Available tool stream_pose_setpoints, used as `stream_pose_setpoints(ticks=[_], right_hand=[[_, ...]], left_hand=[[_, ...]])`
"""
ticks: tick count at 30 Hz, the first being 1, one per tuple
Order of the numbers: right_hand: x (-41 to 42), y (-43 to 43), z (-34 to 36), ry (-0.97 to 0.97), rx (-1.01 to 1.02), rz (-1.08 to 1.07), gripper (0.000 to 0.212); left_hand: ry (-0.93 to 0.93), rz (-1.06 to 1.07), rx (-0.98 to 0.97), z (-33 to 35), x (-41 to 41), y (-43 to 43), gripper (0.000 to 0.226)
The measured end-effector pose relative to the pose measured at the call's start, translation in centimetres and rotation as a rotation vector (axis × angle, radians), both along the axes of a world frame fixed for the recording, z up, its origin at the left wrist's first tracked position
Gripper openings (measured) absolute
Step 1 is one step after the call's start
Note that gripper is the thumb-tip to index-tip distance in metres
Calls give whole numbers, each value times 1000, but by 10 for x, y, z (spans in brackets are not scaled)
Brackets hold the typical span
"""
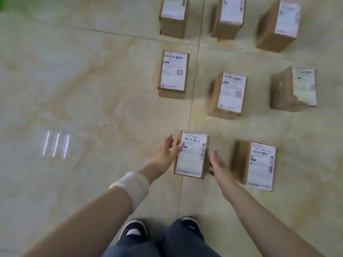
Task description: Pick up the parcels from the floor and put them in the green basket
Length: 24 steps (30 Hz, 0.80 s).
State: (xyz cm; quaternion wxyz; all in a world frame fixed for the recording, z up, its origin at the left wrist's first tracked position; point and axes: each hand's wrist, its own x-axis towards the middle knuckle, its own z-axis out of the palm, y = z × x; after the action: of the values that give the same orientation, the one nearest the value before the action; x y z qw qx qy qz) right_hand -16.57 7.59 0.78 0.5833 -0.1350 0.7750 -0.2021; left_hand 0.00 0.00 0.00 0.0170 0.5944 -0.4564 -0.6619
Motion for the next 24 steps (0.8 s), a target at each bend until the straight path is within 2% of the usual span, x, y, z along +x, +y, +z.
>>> stream_pose_setpoints(ticks=[2, 5, 7, 9, 11, 12, 13, 15, 17, 24], right_hand=[[4, -4, -25, 19, -91, -5, 53], [15, 1, -50, 5, -120, -87, 58], [22, 4, -57, -29, -136, -194, 62], [26, -1, -48, -56, -135, -259, 61], [29, -6, -30, -112, -135, -248, 76], [30, -8, -15, -147, -121, -234, 83], [32, -11, 1, -169, -110, -220, 81], [36, -19, 44, -184, -109, -184, 60], [44, -30, 100, -186, -98, -161, 50], [105, -61, 342, -201, -174, -189, 37]], left_hand=[[30, 24, -48, -21, -7, 1, 66], [37, 48, -99, -42, -15, 12, 85], [58, 102, -102, -47, -19, 17, 90], [128, 202, -45, -44, -23, 14, 86], [217, 265, 39, -26, -24, 11, 72], [240, 284, 77, -10, -22, 9, 61], [245, 309, 105, 10, -19, 6, 50], [243, 366, 111, 59, -11, -2, 39], [237, 415, 119, 118, 1, -9, 47], [201, 578, 122, 358, 59, -26, 57]])
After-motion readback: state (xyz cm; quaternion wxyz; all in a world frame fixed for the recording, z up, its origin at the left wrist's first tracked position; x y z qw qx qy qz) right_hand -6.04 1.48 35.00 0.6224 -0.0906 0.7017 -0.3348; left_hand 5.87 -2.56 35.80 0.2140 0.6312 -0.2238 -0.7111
